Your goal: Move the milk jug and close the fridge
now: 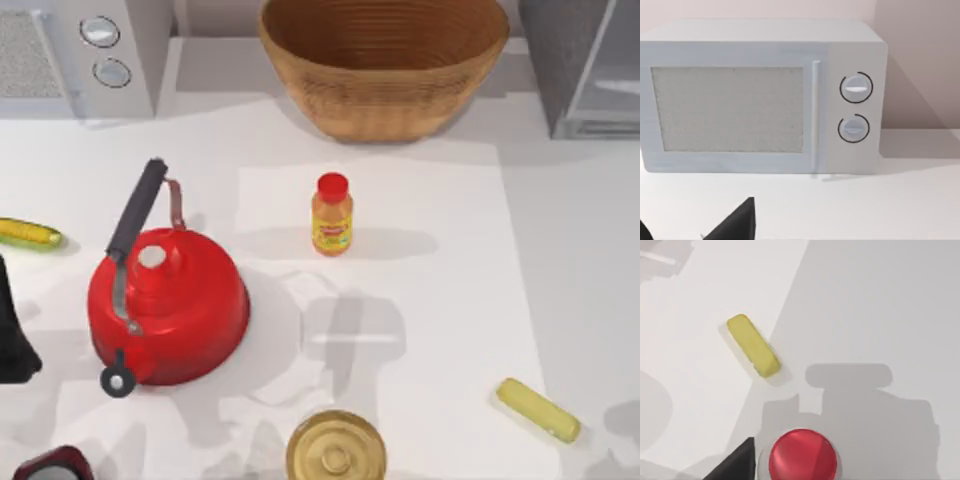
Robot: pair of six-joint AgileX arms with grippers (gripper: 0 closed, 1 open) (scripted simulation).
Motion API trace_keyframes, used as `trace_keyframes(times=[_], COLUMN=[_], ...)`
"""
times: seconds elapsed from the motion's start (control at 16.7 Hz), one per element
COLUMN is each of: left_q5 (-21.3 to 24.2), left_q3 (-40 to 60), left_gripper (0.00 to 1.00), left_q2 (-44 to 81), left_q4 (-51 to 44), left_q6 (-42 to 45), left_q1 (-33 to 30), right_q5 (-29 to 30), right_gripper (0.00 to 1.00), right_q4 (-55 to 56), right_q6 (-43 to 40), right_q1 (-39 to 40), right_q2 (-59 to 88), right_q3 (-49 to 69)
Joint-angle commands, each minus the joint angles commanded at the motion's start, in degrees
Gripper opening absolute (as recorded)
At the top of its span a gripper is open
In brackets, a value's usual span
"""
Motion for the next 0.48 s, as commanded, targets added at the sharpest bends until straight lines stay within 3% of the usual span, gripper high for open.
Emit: trace_keyframes(times=[0.18, 0.48], left_q5=[0.00, 0.00], left_q3=[0.00, 0.00], left_gripper=[1.00, 1.00], left_q2=[0.00, 0.00], left_q4=[0.00, 0.00], left_q6=[0.00, 0.00], left_q1=[0.00, 0.00], right_q5=[-10.12, -24.85], right_gripper=[1.00, 1.00], right_q4=[0.13, -0.08], right_q6=[-17.32, -51.72], right_q1=[-14.14, -45.85], right_q2=[17.47, 52.59], right_q3=[7.20, 17.51])
